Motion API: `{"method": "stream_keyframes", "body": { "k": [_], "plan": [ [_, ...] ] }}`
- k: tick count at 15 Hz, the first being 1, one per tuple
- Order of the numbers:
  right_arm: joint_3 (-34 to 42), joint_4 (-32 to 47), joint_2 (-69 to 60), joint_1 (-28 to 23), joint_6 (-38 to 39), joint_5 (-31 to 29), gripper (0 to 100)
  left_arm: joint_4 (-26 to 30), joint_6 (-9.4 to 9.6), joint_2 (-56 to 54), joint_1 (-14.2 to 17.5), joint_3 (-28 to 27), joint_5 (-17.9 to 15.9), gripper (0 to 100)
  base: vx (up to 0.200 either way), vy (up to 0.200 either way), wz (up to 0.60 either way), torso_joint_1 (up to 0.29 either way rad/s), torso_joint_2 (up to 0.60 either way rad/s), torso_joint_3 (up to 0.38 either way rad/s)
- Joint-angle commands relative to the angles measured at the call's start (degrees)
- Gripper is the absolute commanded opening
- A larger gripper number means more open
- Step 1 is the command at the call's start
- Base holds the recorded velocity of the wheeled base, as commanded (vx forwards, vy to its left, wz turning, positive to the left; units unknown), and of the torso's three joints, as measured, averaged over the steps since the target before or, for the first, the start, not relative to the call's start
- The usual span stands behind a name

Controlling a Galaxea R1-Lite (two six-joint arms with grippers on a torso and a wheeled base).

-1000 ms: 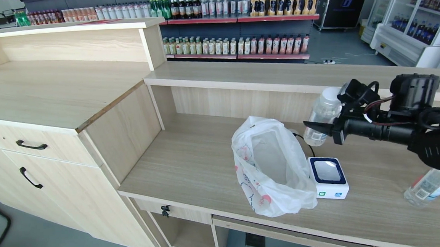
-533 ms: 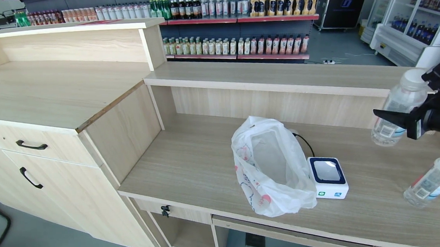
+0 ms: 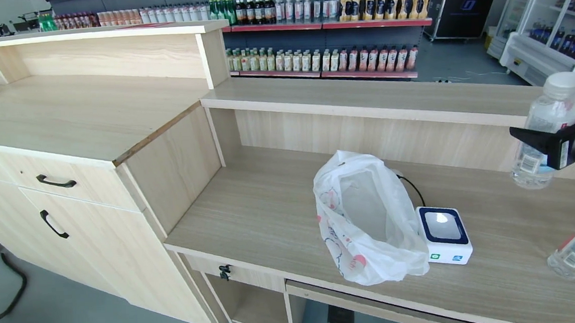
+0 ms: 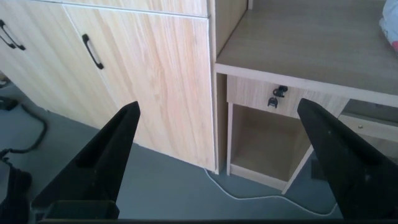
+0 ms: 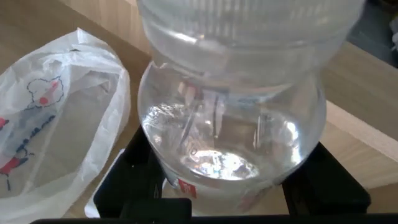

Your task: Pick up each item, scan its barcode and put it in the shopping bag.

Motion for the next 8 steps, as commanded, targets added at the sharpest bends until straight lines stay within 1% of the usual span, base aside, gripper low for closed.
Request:
{"method": "stream_keyframes", "body": {
  "k": [1, 2, 3, 4, 6, 8],
  "plan": [
    [-3.3, 0.0, 0.5, 5.4, 5.1, -7.0, 0, 0.0, -0.01, 0.0, 0.0, 0.0, 0.0, 100, 0.0, 0.0, 0.6, -0.134, 0.39, 0.217],
    [-4.6, 0.1, 1.6, 7.5, 6.8, -10.3, 0, 0.0, -0.01, 0.0, 0.0, 0.0, 0.0, 100, 0.0, 0.0, 0.6, -0.144, 0.4, 0.217],
    [-5.0, 0.0, 2.8, 8.4, 7.7, -10.9, 0, 0.0, -0.01, 0.0, 0.0, 0.0, 0.0, 100, 0.0, 0.0, 0.6, -0.154, 0.39, 0.232],
    [-5.9, -0.3, 4.7, 8.8, 9.3, -10.5, 0, 0.0, -0.01, 0.0, 0.0, 0.0, 0.0, 100, 0.0, 0.0, 0.0, -0.149, 0.34, 0.203],
    [-8.6, -1.0, 9.0, 9.8, 11.2, -10.3, 0, 0.0, -0.01, 0.0, 0.0, 0.0, 0.0, 100, 0.0, 0.0, 0.0, -0.068, 0.16, 0.095],
    [-9.2, -6.2, 14.7, 10.2, 14.2, -10.0, 0, 0.0, -0.01, 0.0, 0.0, 0.0, 0.0, 100, 0.0, 0.0, 0.0, -0.011, 0.04, 0.021]
  ]
}}
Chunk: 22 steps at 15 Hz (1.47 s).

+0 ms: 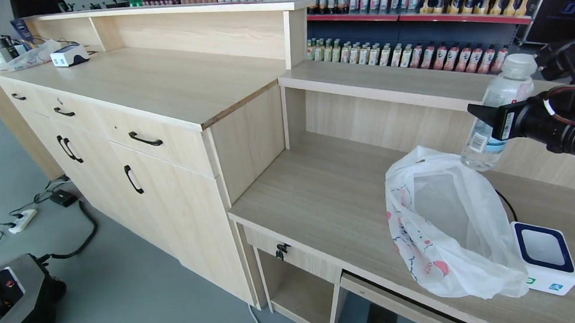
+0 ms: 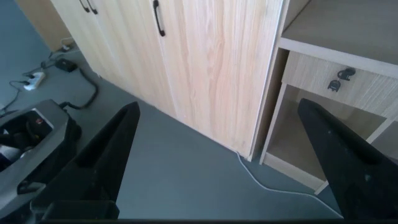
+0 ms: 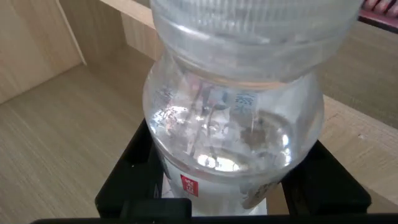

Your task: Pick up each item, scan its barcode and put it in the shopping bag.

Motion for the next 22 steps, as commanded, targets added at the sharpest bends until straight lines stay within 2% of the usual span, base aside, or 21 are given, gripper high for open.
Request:
{"method": "stream_keyframes", "body": {
  "k": [1, 12, 18, 22],
  "plan": [
    [-0.7, -3.9, 8.8, 0.8, 1.2, 1.0, 0, 0.0, -0.01, 0.0, -0.1, 0.0, 0.0, 100, 0.0, 0.0, 0.0, 0.0, 0.0, 0.0],
    [-5.2, -15.5, 29.4, 2.5, -1.7, 1.4, 0, 0.0, -0.01, 0.0, 0.0, 0.0, 0.0, 100, 0.0, 0.0, 0.0, 0.0, 0.0, 0.0],
    [-13.0, -15.9, 36.0, 2.6, -1.6, 2.9, 0, 0.0, -0.01, 0.0, 0.0, 0.0, 0.0, 100, 0.0, 0.0, 0.0, 0.0, 0.0, 0.0],
    [-15.0, -16.0, 38.8, 3.2, -1.7, 2.9, 0, 0.0, -0.01, 0.0, 0.0, 0.0, 0.0, 100, 0.0, 0.0, 0.0, 0.0, 0.0, 0.0]
  ]
}}
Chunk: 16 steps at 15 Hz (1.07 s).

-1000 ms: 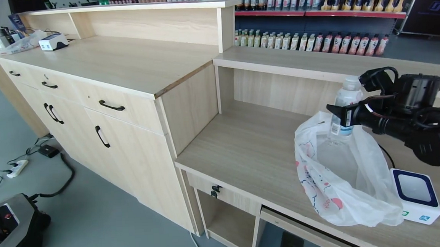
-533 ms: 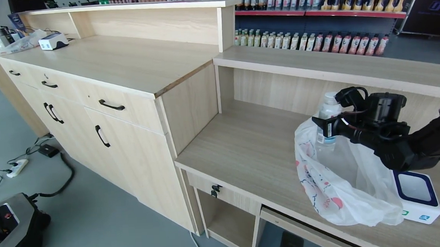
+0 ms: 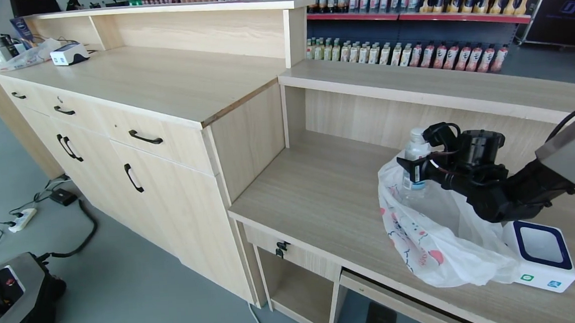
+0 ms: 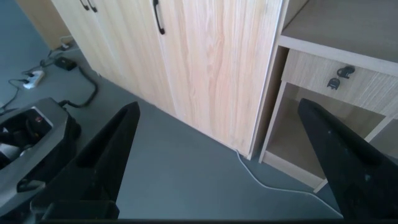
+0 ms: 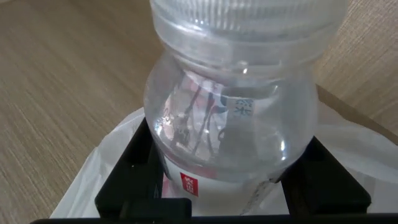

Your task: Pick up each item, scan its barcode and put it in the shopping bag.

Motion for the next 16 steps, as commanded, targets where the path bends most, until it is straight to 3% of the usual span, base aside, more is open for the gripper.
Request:
{"method": "stream_keyframes", "body": {
  "k": [1, 16],
  "plan": [
    [-0.6, -0.3, 2.2, 0.1, -0.1, 0.0, 0, 0.0, -0.01, 0.0, 0.0, 0.0, 0.0, 100, 0.0, 0.0, 0.0, 0.0, 0.0, 0.0],
    [5.7, -0.4, -2.9, -1.6, -0.1, 1.8, 0, 0.0, -0.01, 0.0, 0.0, 0.0, 0.0, 100, 0.0, 0.0, 0.0, 0.0, 0.0, 0.0]
  ]
}}
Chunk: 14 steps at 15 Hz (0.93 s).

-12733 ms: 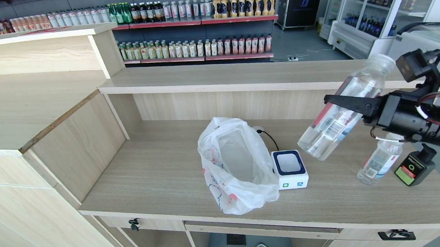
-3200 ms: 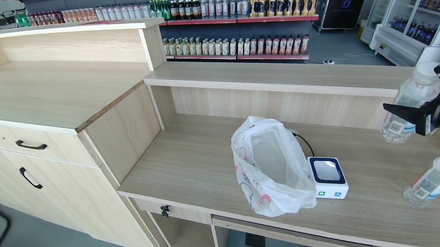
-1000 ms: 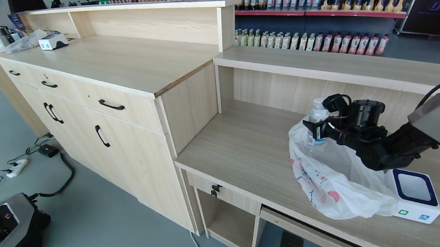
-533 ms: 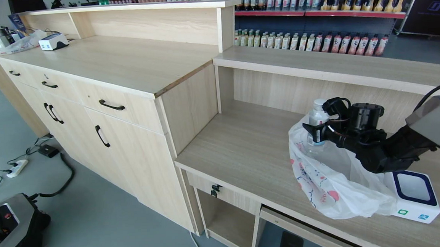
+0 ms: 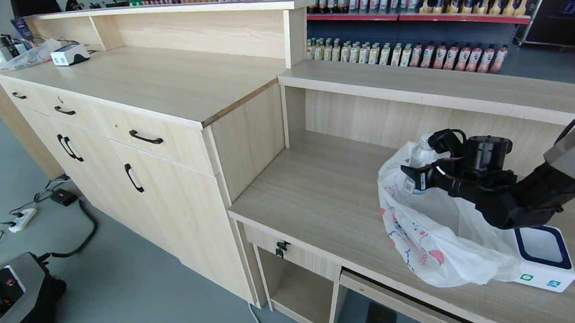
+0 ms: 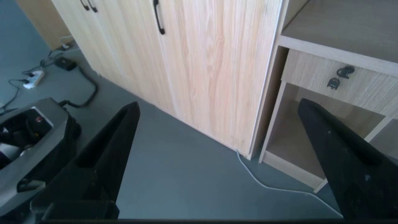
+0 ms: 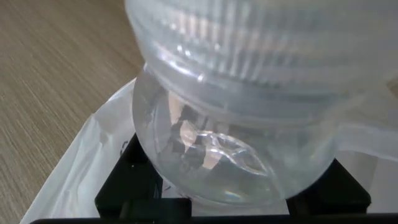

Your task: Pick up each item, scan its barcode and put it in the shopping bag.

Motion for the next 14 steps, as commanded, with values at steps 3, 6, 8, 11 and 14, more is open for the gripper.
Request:
{"method": "stream_keyframes", "body": {
  "k": [3, 6, 8, 11, 14],
  "plan": [
    [0.8, 0.0, -1.6, -0.4, -0.1, 0.6, 0, 0.0, -0.01, 0.0, 0.0, 0.0, 0.0, 100, 0.0, 0.0, 0.0, 0.0, 0.0, 0.0],
    [1.2, 0.0, -2.6, -0.4, 0.0, 0.9, 100, 0.0, -0.01, 0.0, 0.0, 0.0, 0.0, 100, 0.0, 0.0, 0.0, 0.0, 0.0, 0.0],
    [2.1, 0.3, -4.2, -0.4, 0.1, 1.7, 100, 0.0, -0.01, 0.0, 0.0, 0.0, 0.0, 100, 0.0, 0.0, 0.0, 0.0, 0.0, 0.0],
    [4.8, 4.2, -11.8, -0.1, -1.8, 2.4, 100, 0.0, -0.01, 0.0, 0.0, 0.0, 0.0, 100, 0.0, 0.0, 0.0, 0.0, 0.0, 0.0],
    [9.1, 18.6, -27.6, 0.5, -3.9, 2.3, 100, 0.0, -0.01, 0.0, 0.0, 0.0, 0.0, 100, 0.0, 0.0, 0.0, 0.0, 0.0, 0.0]
  ]
}}
